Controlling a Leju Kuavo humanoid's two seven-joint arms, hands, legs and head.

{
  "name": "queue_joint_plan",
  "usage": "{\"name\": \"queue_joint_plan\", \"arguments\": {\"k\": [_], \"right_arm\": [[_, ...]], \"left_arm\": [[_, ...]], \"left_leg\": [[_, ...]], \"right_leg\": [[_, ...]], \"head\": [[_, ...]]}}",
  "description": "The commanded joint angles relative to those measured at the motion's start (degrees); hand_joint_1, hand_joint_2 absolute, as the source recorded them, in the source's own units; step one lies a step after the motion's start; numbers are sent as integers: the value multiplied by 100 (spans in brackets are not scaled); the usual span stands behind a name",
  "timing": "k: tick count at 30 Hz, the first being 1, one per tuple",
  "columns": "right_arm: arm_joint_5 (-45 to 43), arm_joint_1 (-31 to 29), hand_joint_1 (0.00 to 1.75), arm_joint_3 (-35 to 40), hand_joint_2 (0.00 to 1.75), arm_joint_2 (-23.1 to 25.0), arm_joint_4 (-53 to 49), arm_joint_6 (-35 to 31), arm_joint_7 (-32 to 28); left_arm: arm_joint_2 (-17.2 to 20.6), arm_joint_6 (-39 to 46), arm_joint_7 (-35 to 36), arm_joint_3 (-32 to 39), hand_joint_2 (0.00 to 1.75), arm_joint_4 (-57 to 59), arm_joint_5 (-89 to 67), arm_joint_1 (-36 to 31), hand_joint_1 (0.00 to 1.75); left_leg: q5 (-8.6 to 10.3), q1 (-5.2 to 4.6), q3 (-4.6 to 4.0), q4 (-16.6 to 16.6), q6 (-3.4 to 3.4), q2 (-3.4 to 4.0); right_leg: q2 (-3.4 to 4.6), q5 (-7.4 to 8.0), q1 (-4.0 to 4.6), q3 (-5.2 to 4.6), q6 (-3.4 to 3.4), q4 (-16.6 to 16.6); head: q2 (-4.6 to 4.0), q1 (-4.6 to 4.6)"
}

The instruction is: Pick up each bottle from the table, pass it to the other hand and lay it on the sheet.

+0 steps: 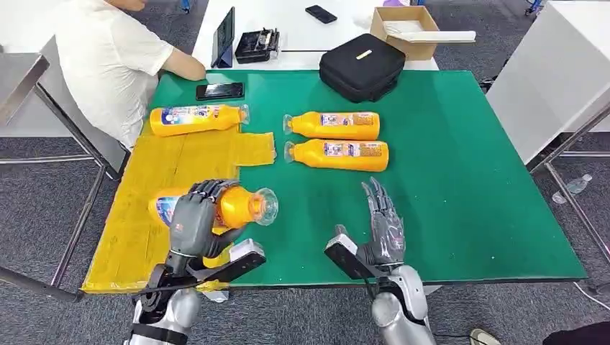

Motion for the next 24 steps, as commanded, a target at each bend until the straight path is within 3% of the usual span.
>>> {"name": "queue_joint_plan", "arguments": {"k": [1, 10, 23, 24], "right_arm": [[-75, -309, 0, -117, 0, 35, 626, -14, -107], [-378, -581, 0, 30, 0, -14, 1072, -187, -331], [-490, -647, 0, 11, 0, 20, 1217, -129, -401], [-501, -641, 0, -2, 0, 14, 1219, -131, -401]], "left_arm": [[574, 189, 97, -58, 175, 1789, -250, -674, 175], [966, 651, 314, -8, 175, 4416, -873, -1469, 175], [956, 484, 714, -221, 175, 4829, -1365, -1635, 175], [922, 459, 743, -170, 175, 4874, -1320, -1634, 161]], "left_leg": [[-3, 4, 45, -16, -3, 20], [1, 4, 27, -10, 0, 16], [1, 4, 55, -11, 1, 15], [2, 1, 56, -8, 1, 6]], "right_leg": [[8, 1, 10, 42, -32, -17], [8, 2, 7, 26, -19, -9], [9, 4, 8, 60, -24, -11], [4, 3, 4, 62, -16, -7]], "head": [[0, 0], [0, 0], [0, 2], [0, 2]]}}
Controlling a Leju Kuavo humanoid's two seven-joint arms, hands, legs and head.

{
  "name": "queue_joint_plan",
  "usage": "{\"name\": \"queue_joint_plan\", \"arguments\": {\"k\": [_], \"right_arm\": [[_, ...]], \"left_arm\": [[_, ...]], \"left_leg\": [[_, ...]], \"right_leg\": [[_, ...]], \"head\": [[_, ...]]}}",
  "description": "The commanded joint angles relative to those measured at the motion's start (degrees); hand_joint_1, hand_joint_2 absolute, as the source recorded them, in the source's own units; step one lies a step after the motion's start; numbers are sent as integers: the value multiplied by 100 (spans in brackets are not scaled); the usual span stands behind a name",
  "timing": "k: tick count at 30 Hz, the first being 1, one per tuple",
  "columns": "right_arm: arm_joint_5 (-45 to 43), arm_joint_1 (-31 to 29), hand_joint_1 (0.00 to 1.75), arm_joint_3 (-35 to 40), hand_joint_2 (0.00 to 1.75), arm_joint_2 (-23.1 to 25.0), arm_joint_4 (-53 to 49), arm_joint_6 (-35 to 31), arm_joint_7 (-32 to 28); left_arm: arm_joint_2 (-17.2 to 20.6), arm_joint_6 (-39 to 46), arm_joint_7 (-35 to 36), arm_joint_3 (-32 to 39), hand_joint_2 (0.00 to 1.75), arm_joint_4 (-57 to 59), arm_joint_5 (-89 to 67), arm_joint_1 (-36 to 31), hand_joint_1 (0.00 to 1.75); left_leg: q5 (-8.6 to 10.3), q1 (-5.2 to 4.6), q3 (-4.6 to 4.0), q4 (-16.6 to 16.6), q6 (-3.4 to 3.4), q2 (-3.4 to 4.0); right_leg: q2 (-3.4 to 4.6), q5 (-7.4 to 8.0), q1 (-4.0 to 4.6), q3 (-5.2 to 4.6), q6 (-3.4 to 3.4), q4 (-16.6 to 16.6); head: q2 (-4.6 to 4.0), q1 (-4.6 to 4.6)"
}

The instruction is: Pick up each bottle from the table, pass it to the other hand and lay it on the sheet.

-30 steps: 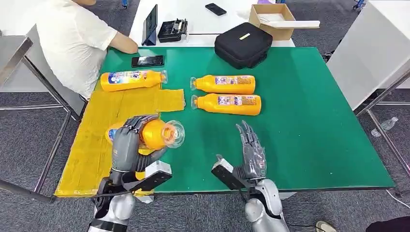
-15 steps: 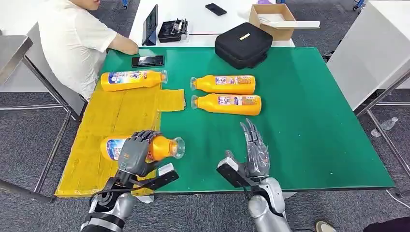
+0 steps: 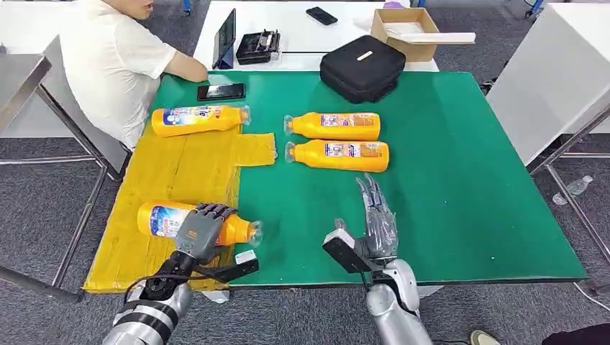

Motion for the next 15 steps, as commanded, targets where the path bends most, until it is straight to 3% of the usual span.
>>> {"name": "queue_joint_plan", "arguments": {"k": [1, 2, 3, 4, 6, 15], "right_arm": [[-41, -233, 0, -6, 0, -37, 534, 26, -39], [-45, -226, 0, -12, 0, -42, 529, 34, -39], [-48, -218, 0, -16, 0, -46, 522, 46, -40], [-53, -213, 0, -20, 0, -45, 517, 51, -42], [-87, -196, 0, -43, 0, -37, 499, 73, -50], [-255, -277, 0, -114, 0, -12, 678, 161, -141]], "left_arm": [[129, -265, 228, -104, 175, 1003, -27, -144, 155], [116, -320, 267, -103, 175, 1023, -45, -150, 113], [92, -379, 310, -65, 175, 1023, -21, -157, 35], [77, -400, 328, -36, 175, 1011, 2, -155, 12], [23, -578, 393, 54, 175, 974, 57, -168, 0], [-146, -1207, 648, 358, 175, 991, 207, -276, 0]], "left_leg": [[-2, 2, 33, -10, -1, 29], [0, 4, 41, -15, -2, 39], [0, 2, 40, -10, -1, 25], [2, 4, 44, -13, -1, 34], [3, 2, 50, -12, -1, 29], [11, 2, 77, -11, -6, 23]], "right_leg": [[21, 6, 6, 25, -22, -11], [27, 11, 9, 31, -29, -16], [17, 6, 6, 33, -21, -11], [24, 11, 9, 35, -27, -15], [20, 10, 6, 39, -25, -12], [16, 13, 7, 65, -25, -12]], "head": [[0, 0], [0, 0], [0, 0], [0, 0], [0, 0], [0, 0]]}}
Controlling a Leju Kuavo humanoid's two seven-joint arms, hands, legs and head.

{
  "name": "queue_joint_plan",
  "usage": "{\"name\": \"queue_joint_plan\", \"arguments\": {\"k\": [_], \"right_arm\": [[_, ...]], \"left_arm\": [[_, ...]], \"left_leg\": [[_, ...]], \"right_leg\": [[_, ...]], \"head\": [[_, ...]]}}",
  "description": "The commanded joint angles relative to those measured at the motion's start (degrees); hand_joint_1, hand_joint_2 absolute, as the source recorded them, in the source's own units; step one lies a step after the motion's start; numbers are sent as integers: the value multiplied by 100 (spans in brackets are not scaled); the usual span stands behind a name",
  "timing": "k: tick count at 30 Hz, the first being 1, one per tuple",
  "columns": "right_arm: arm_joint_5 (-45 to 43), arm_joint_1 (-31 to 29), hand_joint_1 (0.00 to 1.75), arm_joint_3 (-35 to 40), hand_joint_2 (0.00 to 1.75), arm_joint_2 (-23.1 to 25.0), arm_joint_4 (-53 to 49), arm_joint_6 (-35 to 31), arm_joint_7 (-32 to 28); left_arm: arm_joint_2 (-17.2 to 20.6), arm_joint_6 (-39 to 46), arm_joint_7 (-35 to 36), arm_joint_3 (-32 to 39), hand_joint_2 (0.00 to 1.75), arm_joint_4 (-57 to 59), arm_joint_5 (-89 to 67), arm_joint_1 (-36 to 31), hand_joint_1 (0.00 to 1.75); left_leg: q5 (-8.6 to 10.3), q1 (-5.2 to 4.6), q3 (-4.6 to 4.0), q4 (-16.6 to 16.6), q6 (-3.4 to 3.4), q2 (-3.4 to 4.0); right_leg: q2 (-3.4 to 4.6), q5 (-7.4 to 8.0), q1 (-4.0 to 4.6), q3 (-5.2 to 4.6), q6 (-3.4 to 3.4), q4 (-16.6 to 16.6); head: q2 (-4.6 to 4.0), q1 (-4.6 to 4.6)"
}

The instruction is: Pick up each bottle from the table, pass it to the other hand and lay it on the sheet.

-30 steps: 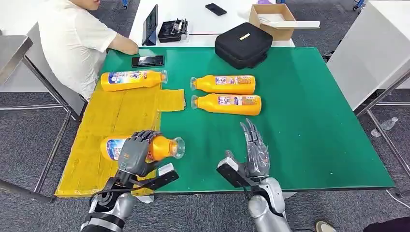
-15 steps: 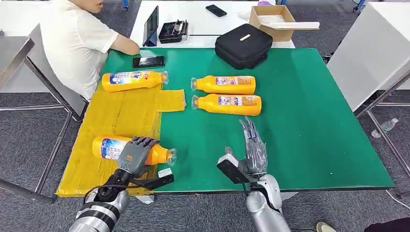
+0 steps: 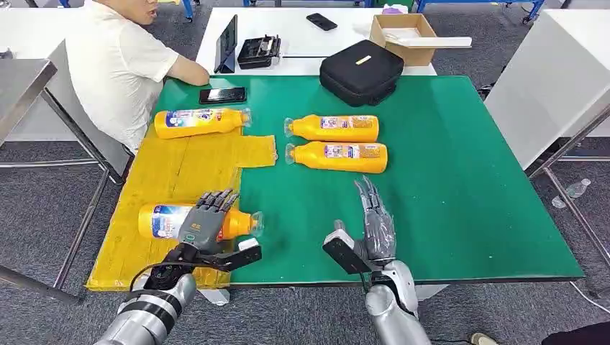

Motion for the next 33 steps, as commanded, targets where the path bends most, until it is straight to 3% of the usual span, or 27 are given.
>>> {"name": "queue_joint_plan", "arguments": {"k": [1, 20, 23, 29, 30, 33], "right_arm": [[-111, -242, 0, -105, 0, -12, 481, 87, -84], [-122, -203, 0, -135, 0, -29, 439, 113, -88], [-68, -93, 0, -168, 0, -10, 273, 94, -9], [-56, 170, 0, -195, 0, 54, -421, 181, 13], [-34, 164, 0, -178, 0, 57, -429, 229, 46], [16, 132, 0, -109, 0, 60, -353, 292, 86]], "left_arm": [[-74, -408, 181, 311, 175, 600, -22, 37, 0], [-208, -276, -89, 344, 175, 292, -4, 184, 0], [-301, 203, -157, 92, 175, -416, -245, 428, 0], [-434, -87, -258, -590, 175, -2719, -88, 1233, 0], [-392, -22, -173, -693, 175, -2861, -195, 1271, 0], [-304, 159, -50, -824, 175, -2980, -320, 1294, 0]], "left_leg": [[8, 4, -1, -12, 0, 33], [5, -3, 8, -6, 0, 8], [5, -1, 4, -7, 0, 8], [4, 8, -23, -10, 2, 28], [2, 0, -29, 6, 0, -5], [-7, 2, -44, 11, 0, 8]], "right_leg": [[20, 17, 9, -9, -27, -14], [3, 4, 0, 7, -15, -5], [2, 6, 2, 6, -18, -8], [3, 9, 17, -20, -54, -19], [-12, -3, 3, -24, -17, 3], [-6, -8, 7, -41, -29, 6]], "head": [[0, 0], [0, 0], [0, 0], [0, 0], [0, -2], [0, 0]]}}
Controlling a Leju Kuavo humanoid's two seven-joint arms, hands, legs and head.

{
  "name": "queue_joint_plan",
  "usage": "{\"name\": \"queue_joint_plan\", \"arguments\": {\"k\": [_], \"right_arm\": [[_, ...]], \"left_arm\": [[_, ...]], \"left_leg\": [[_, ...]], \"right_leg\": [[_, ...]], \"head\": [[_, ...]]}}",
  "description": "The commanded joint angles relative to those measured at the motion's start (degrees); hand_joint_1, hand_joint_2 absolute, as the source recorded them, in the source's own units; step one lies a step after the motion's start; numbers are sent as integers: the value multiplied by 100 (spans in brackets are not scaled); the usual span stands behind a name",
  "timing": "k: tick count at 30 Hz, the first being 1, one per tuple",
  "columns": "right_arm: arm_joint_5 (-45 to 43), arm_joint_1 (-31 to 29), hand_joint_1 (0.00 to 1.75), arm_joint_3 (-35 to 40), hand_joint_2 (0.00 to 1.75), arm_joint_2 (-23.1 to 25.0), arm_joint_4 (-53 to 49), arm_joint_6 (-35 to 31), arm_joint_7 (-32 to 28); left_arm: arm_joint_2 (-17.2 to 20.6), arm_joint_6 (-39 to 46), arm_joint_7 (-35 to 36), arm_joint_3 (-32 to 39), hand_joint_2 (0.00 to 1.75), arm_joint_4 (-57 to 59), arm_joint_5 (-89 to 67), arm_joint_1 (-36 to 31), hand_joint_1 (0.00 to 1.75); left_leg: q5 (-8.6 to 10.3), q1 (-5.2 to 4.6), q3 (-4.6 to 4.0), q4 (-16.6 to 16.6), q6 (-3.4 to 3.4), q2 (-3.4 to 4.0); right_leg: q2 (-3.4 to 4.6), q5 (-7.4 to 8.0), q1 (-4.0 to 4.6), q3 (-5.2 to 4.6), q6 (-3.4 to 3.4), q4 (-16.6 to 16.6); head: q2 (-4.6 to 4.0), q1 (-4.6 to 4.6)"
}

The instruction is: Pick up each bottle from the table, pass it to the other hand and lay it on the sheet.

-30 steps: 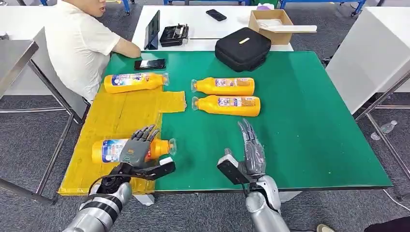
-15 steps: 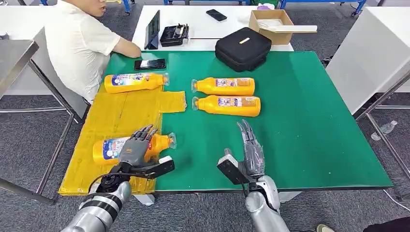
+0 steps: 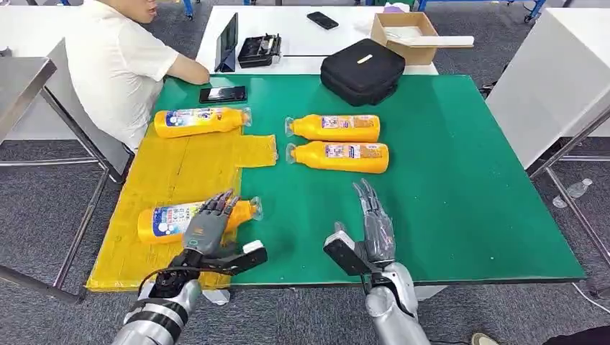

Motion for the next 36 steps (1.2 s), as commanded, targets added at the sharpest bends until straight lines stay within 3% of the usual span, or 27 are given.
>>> {"name": "queue_joint_plan", "arguments": {"k": [1, 10, 17, 21, 23, 27, 28, 31, 36], "right_arm": [[117, 37, 0, -18, 0, 41, -289, 203, 132], [120, 70, 0, -27, 0, 37, -349, 201, 149], [72, 260, 0, -122, 0, 48, -851, 158, 128], [675, 336, 0, -247, 0, -368, -1018, 180, 727], [1363, 399, 0, -465, 0, -687, -1004, -1, 1166], [1370, 439, 0, -647, 0, -725, -1030, 24, 1049], [1840, 515, 0, -671, 0, -774, -1108, -85, 1316], [2187, 513, 0, -845, 0, -869, -1112, -163, 1486], [2788, 536, 0, -828, 0, -992, -1147, -151, 1727]], "left_arm": [[120, 216, 135, -916, 175, -1928, -130, 632, 0], [132, 408, 86, -982, 175, -2053, -176, 679, 0], [76, 613, 20, -1270, 175, -3004, -160, 1003, 0], [-204, 245, -727, -1161, 175, -3777, 1809, 1530, 0], [-471, -496, -1145, -863, 175, -3855, 3605, 1789, 0], [-489, -474, -1237, -798, 175, -3736, 3656, 1789, 0], [-652, -674, -1350, -586, 175, -3713, 4106, 1886, 0], [-911, -936, -1289, -233, 175, -3592, 4720, 1922, 0], [-914, -1002, -1393, -144, 175, -3642, 5372, 1956, 0]], "left_leg": [[-16, 7, -9, 8, 0, 29], [-6, 5, -31, 0, -1, 26], [-7, 5, -39, 0, -1, 21], [-14, 5, -43, 7, 1, 18], [-11, 3, -41, 2, 3, 14], [-11, 2, -42, -1, 4, 14], [-9, -1, -52, -1, 4, 8], [-11, 0, -55, -1, 2, 17], [-14, 1, -45, 1, 1, 16]], "right_leg": [[12, -9, 13, -11, -34, 3], [11, 1, 9, -41, -17, -2], [6, -1, 8, -45, -19, -2], [1, -8, 9, -45, -21, 0], [-2, -6, 7, -44, -17, -6], [-2, -5, 5, -46, -16, -10], [-5, -5, 1, -54, -8, -8], [4, -3, 2, -58, -9, -7], [-1, -7, 8, -50, -17, -8]], "head": [[0, 2], [0, 2], [0, 2], [0, 2], [0, 2], [0, 2], [0, 2], [0, 2], [0, -2]]}}
